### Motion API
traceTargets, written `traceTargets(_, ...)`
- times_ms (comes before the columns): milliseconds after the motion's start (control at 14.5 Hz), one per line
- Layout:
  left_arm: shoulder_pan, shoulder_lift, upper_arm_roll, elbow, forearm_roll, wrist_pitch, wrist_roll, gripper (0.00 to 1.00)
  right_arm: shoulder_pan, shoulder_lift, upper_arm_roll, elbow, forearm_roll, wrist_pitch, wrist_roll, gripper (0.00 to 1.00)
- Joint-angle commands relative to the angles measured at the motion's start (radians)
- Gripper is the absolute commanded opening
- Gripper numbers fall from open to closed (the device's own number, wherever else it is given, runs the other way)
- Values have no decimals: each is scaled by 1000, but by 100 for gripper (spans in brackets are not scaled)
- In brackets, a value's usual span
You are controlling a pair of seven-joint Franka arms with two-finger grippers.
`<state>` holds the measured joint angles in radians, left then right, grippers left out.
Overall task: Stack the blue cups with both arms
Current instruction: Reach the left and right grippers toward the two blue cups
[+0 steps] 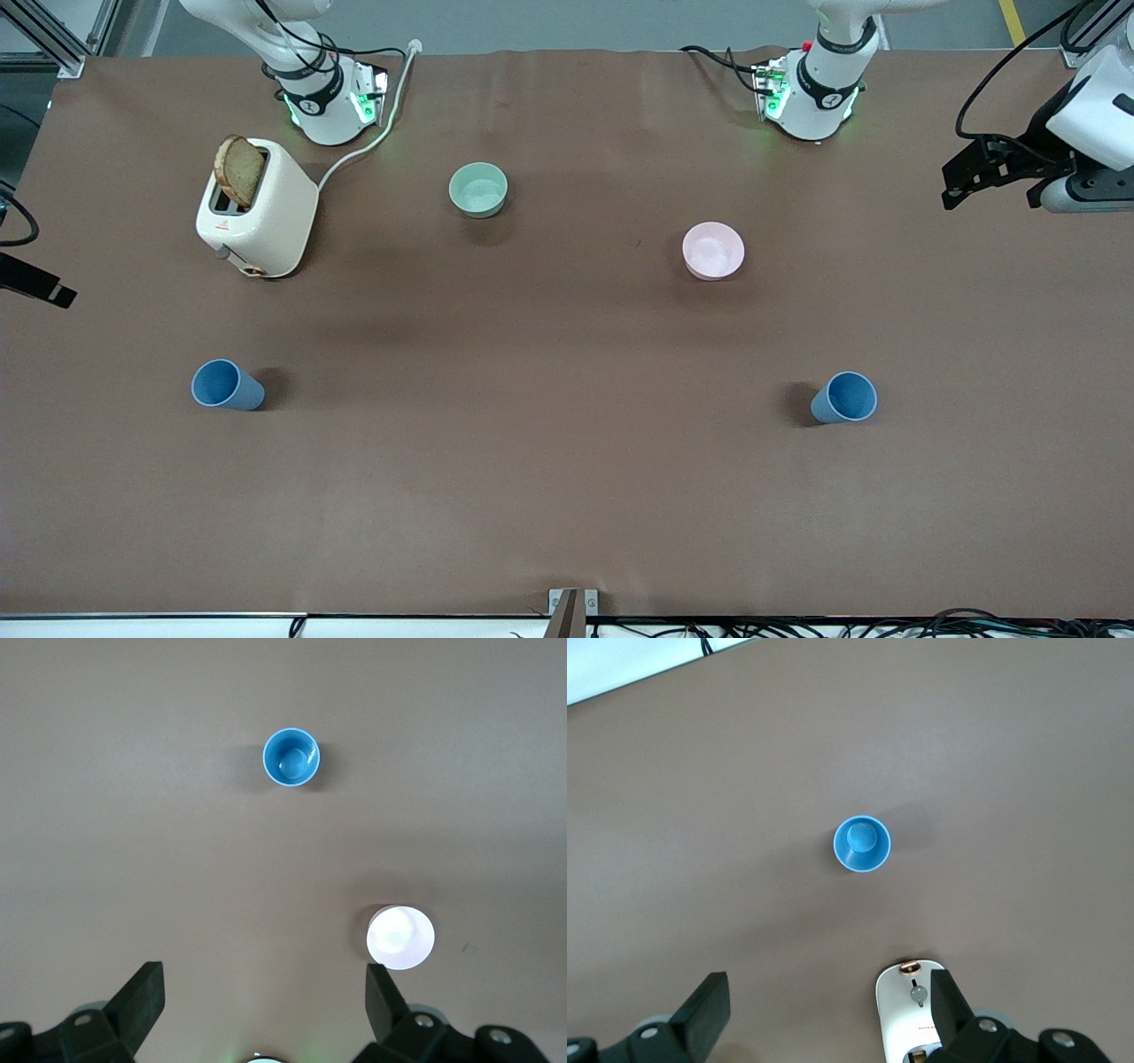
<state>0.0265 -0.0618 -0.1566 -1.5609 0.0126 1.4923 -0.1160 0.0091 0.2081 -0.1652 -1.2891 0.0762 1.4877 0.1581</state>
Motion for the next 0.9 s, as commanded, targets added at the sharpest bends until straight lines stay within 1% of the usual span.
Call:
traceTargets(0,1,10,2,24,9,-7,13,100,-6,-104,19,-139,16,45,-34,100)
traceTargets(207,3,22,6,39,21,-6,6,100,-6,-115,41,-150,-3,43,-45,100)
traceTargets(345,21,88,6,45,36,11,12,100,-8,-118,49,-150,-50,40,-95,100)
traceTargets(483,30,154,5,15,36,81,15,100,-6,-119,49,-153,-52,36,-95,100)
traceTargets(690,33,250,6,-49,36,224,7,100,-8,-127,49,-170,-53,40,-97,100)
traceTargets(759,53,284,5,-89,38,294,7,100,-8,-136,46,-195,-53,52,-98,100)
traceTargets(828,65,315,5,-131,38,383,6,100,-9,-151,44,-261,-53,116,-100,100)
